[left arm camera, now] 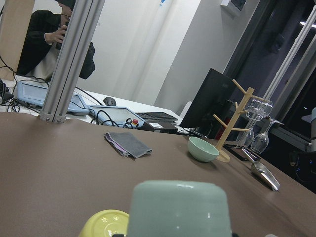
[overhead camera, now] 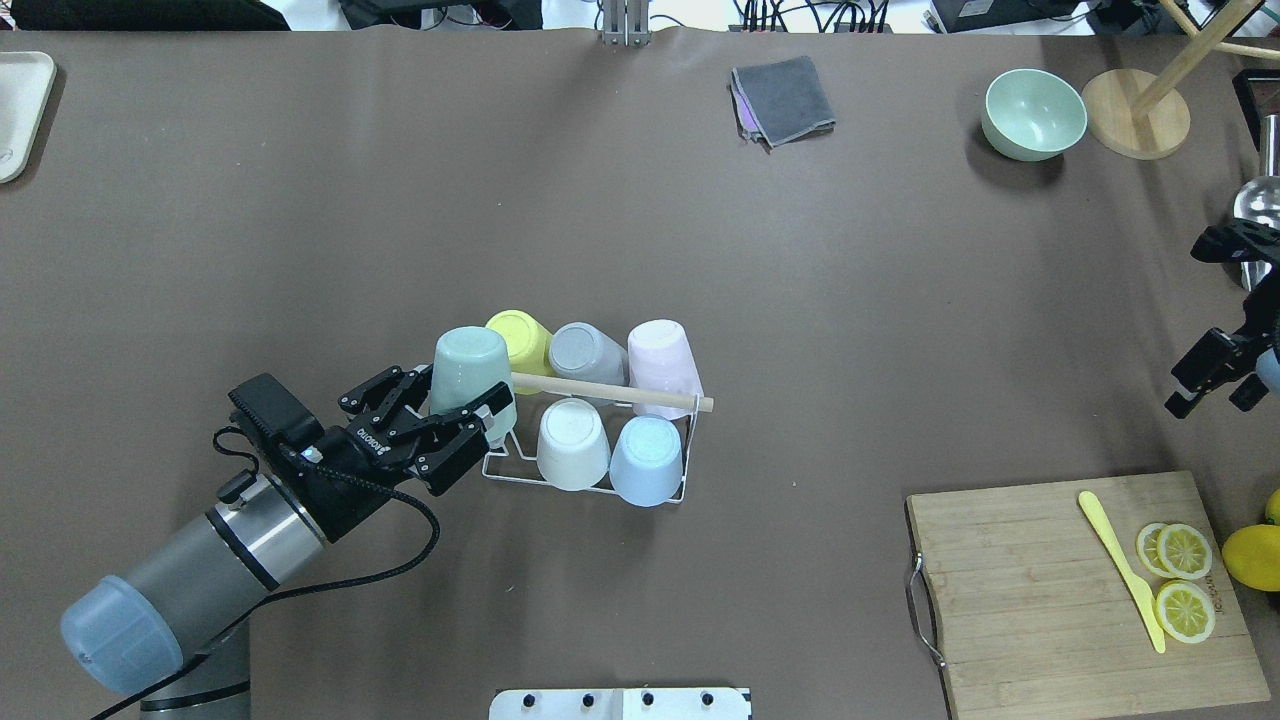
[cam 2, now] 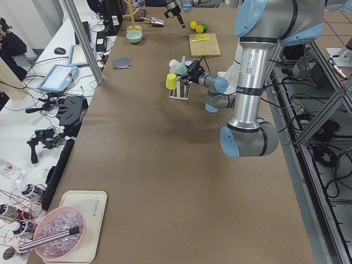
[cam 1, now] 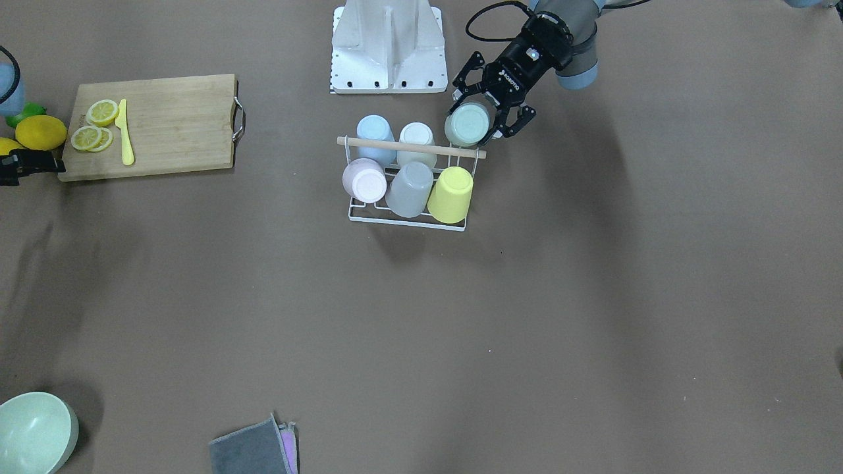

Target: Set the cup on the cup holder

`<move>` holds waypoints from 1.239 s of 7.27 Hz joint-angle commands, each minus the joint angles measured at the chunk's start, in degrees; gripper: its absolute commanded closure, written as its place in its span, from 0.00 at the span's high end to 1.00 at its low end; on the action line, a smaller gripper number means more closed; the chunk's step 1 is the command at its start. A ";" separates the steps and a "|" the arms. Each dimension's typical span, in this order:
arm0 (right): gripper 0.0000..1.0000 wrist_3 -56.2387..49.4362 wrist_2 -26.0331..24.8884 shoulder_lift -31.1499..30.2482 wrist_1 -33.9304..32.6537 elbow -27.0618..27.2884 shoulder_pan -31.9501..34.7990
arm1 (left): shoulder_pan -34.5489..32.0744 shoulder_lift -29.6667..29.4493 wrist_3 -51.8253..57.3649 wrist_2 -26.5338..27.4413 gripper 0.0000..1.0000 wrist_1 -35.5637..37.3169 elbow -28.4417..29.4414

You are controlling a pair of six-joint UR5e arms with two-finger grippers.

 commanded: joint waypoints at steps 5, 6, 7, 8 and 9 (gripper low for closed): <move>0.97 22.49 -8.11 -8.15 28.66 0.43 6.11 | -2.49 0.67 -0.35 -0.14 0.94 0.32 -1.10; 0.99 24.53 -10.81 -8.15 29.04 0.34 7.77 | -4.60 0.68 -0.26 -0.31 0.94 0.41 -1.55; 0.99 24.55 -13.45 -8.07 28.69 0.17 9.88 | -7.23 0.94 -0.26 -1.45 0.94 2.15 -1.46; 0.99 24.55 -15.83 -7.89 28.43 -0.01 12.25 | -12.39 1.90 -0.96 -5.02 0.94 6.43 -1.55; 0.99 24.64 -15.85 -7.37 27.21 -0.97 13.92 | -17.57 1.99 -1.05 -9.15 0.94 9.78 -1.03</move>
